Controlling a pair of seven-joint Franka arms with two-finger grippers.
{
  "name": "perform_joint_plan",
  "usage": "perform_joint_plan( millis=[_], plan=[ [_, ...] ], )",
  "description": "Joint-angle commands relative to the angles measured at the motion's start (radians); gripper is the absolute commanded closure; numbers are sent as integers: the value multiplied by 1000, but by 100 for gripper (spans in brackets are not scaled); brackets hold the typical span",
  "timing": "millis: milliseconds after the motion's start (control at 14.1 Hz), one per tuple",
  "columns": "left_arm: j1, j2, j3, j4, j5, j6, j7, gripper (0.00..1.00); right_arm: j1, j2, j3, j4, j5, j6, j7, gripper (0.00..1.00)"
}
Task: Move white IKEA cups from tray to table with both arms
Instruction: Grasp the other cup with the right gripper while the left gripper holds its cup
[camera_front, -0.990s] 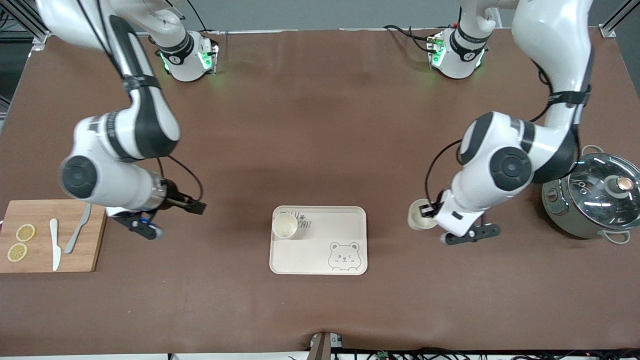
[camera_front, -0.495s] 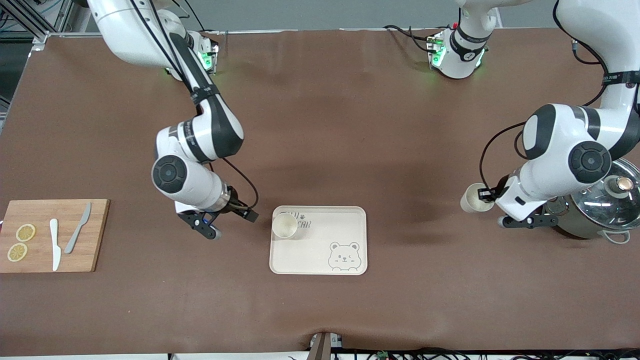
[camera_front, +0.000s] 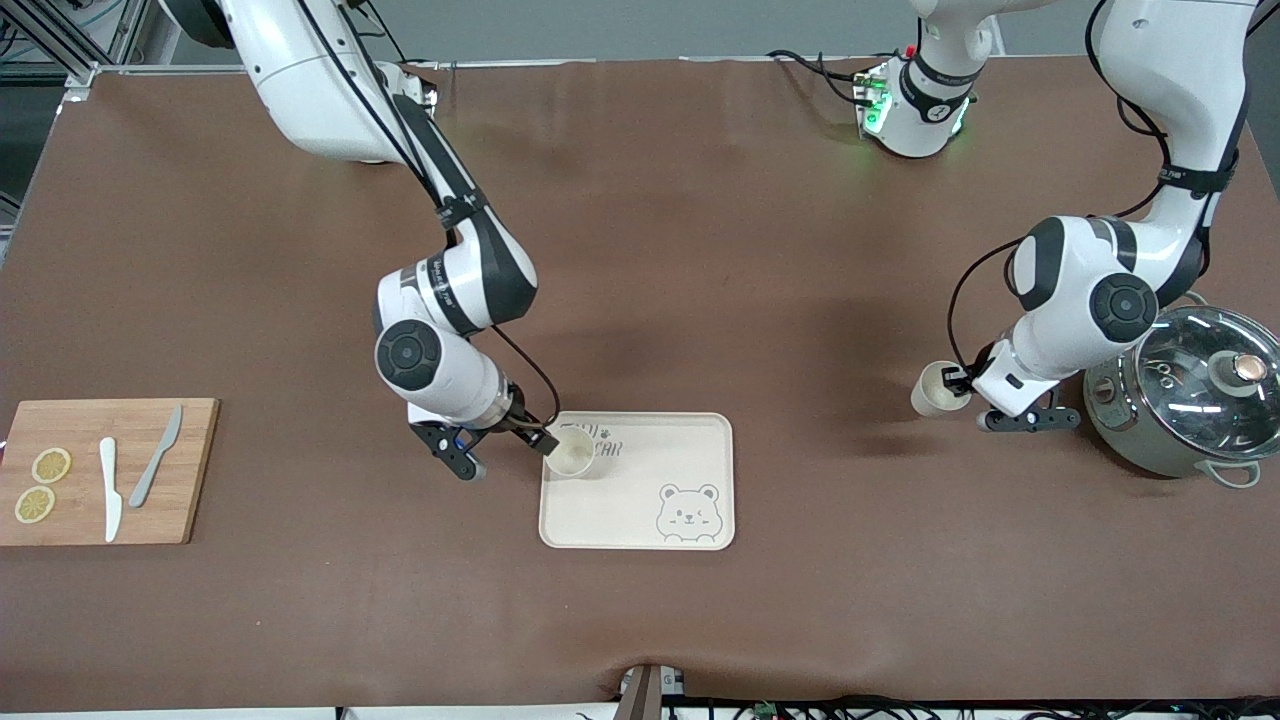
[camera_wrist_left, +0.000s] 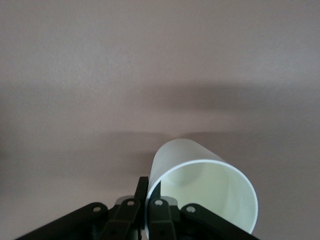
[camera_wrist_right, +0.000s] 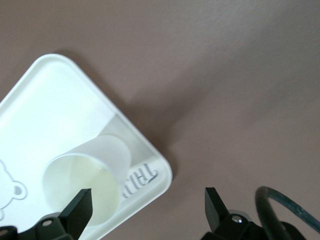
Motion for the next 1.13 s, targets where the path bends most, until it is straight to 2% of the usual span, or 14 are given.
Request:
perform_joint_plan(
  millis=[0, 71, 141, 212, 283, 354, 424, 495, 636, 707, 919, 1061],
  plan=[
    [25, 11, -10, -14, 15, 25, 27, 100, 11, 46, -9, 63, 20, -8, 34, 33],
    [34, 23, -10, -14, 15, 26, 31, 100, 25, 60, -11, 63, 19, 3, 34, 48],
    [46, 28, -10, -14, 15, 26, 31, 100, 37, 72, -11, 63, 17, 38, 35, 68],
    [46, 37, -10, -12, 15, 26, 33, 96, 42, 78, -9, 63, 22, 82, 38, 79],
    [48, 42, -10, -6, 15, 26, 33, 59, 43, 86, -9, 63, 22, 104, 61, 88],
    [52, 40, -11, -3, 9, 26, 33, 39, 48, 95, -9, 63, 19, 106, 84, 100],
    [54, 39, -11, 0, 1, 26, 33, 5, 51, 97, -11, 63, 19, 106, 87, 100],
    [54, 31, -14, 6, -3, 25, 33, 0, 50, 94, -11, 66, 19, 98, 80, 100],
    [54, -6, -16, 14, -6, 13, 31, 0, 39, 84, -11, 77, 22, 78, 78, 100],
    [52, -21, -16, 20, -6, 3, 30, 0, 31, 77, -11, 104, 22, 27, 77, 100],
    [52, -58, -20, 83, -11, -82, 27, 0, -41, 71, -11, 253, 17, -245, 63, 100],
    [52, -70, -27, 152, -57, -166, 27, 0, -59, 48, -20, 264, 9, -305, -59, 100]
  ],
)
